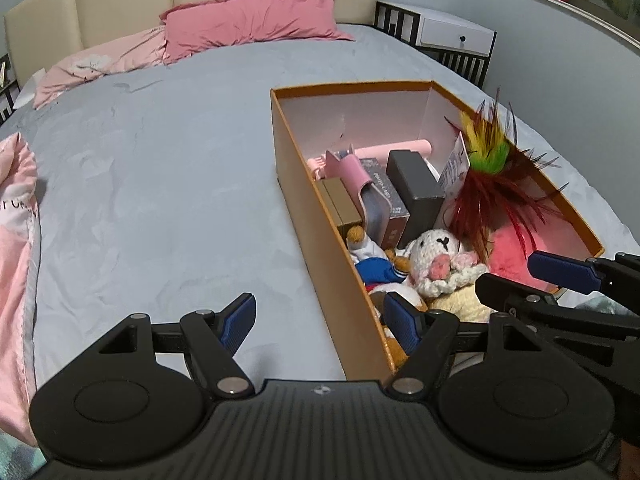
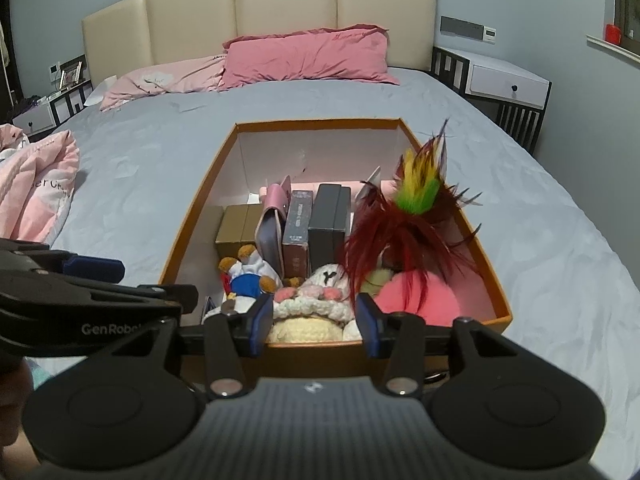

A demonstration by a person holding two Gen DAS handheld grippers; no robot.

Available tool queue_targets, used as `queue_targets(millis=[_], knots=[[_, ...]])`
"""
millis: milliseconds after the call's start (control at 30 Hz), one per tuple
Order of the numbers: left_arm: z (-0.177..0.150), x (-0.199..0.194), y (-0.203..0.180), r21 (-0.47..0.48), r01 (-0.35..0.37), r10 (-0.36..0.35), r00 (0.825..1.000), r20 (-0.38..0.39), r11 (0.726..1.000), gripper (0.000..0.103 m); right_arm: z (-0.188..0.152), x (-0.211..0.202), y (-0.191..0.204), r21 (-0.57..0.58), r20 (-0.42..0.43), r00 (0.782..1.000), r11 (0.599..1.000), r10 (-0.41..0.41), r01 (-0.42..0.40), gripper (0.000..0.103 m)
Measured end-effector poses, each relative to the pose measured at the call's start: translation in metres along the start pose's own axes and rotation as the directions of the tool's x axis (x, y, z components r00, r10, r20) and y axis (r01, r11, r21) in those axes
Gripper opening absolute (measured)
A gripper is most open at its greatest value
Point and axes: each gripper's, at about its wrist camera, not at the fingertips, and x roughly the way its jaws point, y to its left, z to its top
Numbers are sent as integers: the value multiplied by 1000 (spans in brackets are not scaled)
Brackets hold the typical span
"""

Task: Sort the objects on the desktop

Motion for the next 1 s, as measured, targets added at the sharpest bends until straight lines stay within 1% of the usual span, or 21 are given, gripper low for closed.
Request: queue_targets(millis=[200, 1000], knots=[[-1, 2, 1, -4, -2, 2, 1000, -11, 1000, 83, 0, 1, 4, -20, 3, 1000, 1000, -17, 17, 48], [-1, 1, 2, -14, -8, 7, 1000, -19, 1000, 83, 1, 3, 1, 3, -5, 1000, 1000, 9, -9, 49]])
